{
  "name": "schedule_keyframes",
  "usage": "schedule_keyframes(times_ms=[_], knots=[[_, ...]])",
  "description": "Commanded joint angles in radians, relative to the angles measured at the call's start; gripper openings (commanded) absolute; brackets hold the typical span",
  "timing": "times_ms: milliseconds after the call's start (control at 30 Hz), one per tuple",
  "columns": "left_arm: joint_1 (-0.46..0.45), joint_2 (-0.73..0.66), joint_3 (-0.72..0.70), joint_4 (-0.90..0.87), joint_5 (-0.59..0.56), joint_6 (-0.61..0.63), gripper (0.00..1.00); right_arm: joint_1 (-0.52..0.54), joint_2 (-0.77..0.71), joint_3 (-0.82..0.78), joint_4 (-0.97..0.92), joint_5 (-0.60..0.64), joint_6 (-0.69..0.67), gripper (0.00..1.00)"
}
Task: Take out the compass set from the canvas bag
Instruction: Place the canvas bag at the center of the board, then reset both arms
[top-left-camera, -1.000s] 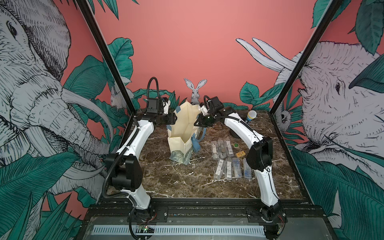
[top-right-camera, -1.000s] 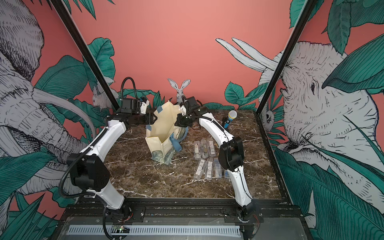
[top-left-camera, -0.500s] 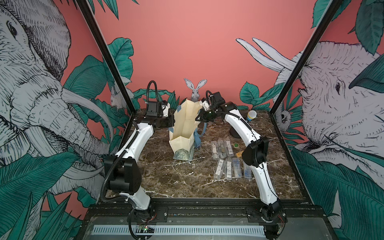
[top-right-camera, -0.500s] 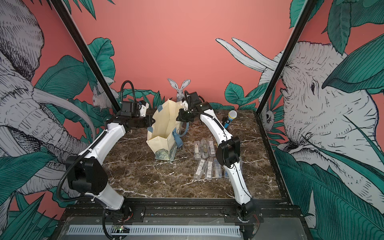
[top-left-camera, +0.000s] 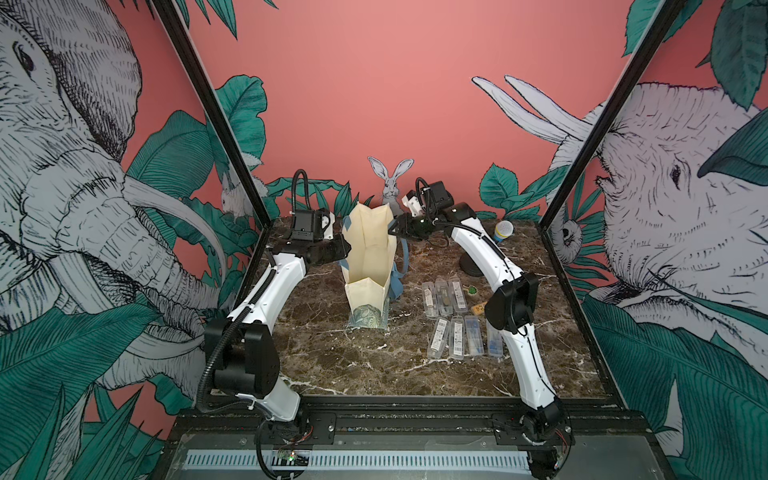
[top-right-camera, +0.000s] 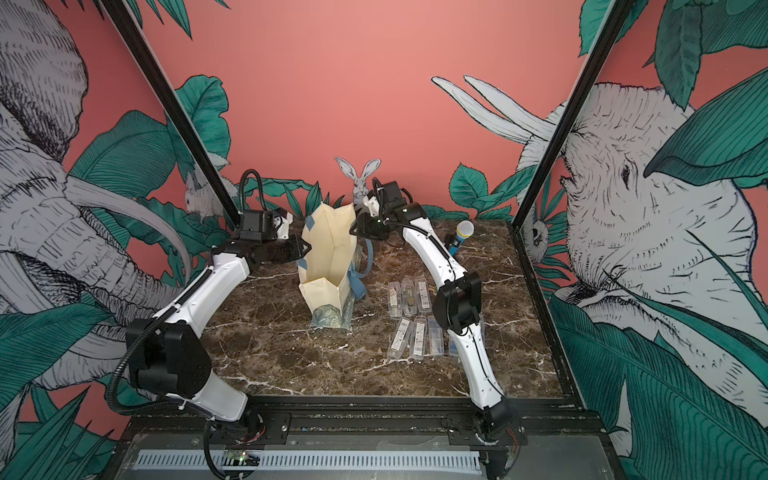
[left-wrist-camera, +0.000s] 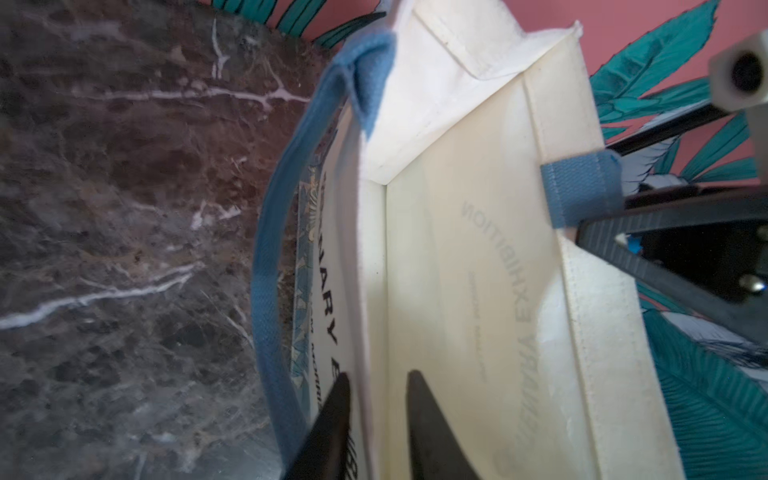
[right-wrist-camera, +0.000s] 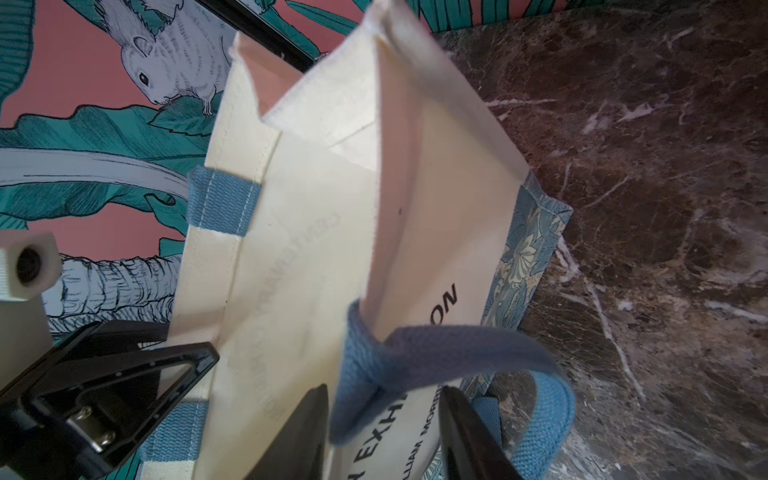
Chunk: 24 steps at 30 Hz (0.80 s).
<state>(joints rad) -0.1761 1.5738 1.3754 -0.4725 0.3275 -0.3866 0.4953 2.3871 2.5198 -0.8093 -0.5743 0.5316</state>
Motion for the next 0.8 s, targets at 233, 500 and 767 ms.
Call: schedule_keyframes(times_ms=[233, 500, 767], knots=[[0.002, -0.143, 0.105, -0.021, -0.166, 0.195, 0.74, 0.059, -0.295, -0.034, -0.067, 0.195, -0.257, 0.58], [0.003, -0.333, -0.054, 0.011, -0.254, 0.298, 0.90, 0.107, -0.897, -0.836, 0.215, 0.527, -0.428, 0.62], [0.007, -0.567, -0.486, 0.237, -0.420, 0.298, 0.88, 0.055, -1.355, -1.636, 0.658, 0.831, -0.606, 0.65]])
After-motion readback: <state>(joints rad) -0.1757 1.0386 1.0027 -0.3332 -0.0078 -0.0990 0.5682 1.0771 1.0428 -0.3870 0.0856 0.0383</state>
